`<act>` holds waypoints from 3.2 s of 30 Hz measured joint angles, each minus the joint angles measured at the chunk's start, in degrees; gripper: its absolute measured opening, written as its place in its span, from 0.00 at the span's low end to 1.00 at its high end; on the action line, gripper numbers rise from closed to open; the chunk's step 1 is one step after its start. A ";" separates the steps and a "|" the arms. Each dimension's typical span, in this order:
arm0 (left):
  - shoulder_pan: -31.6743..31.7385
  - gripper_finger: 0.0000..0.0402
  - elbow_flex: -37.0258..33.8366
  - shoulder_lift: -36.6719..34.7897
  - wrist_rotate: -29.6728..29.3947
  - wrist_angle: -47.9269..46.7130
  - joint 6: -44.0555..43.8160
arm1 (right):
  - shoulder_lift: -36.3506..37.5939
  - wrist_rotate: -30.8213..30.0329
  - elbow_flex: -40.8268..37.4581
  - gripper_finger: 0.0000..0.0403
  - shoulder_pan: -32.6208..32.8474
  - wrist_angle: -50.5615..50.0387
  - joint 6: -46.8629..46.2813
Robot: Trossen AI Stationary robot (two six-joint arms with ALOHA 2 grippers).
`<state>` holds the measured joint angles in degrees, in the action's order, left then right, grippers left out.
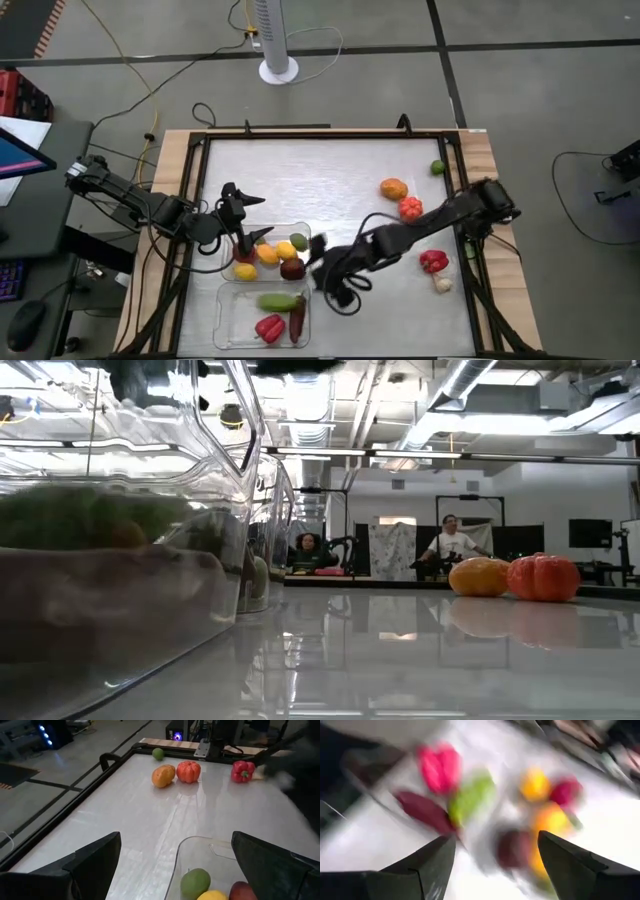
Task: Sort produce into baskets
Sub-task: Put the orange pumpkin into the bottom transparent bin
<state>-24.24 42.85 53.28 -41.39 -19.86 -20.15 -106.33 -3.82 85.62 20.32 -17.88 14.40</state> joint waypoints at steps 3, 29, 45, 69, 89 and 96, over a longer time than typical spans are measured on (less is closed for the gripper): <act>-0.01 0.92 0.00 0.00 0.00 -0.02 -0.08 | 4.74 -7.64 -2.53 0.77 -1.48 -10.30 -2.71; 0.00 0.92 0.00 -0.02 0.02 -0.27 -0.04 | 27.02 -10.91 -41.05 0.94 -45.68 -15.36 -11.57; 0.01 0.92 0.00 -0.02 0.03 -0.44 0.33 | 17.25 -8.92 -40.81 0.73 -46.32 -20.44 -14.12; 0.01 0.92 0.00 -0.02 0.27 -0.62 -0.54 | 37.80 -9.39 -39.60 0.66 -27.30 -41.04 -30.91; 0.02 0.92 0.00 -0.04 0.57 -0.59 0.14 | 36.47 -1.92 -42.03 0.95 -26.67 -40.58 -29.78; 0.02 0.92 0.00 -0.03 0.88 -0.61 0.07 | 35.82 -2.06 -42.01 0.92 -27.21 -39.53 -29.36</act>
<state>-24.23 42.85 53.24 -40.51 -20.47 -20.08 -70.51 -5.88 43.61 -6.90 -57.41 -14.96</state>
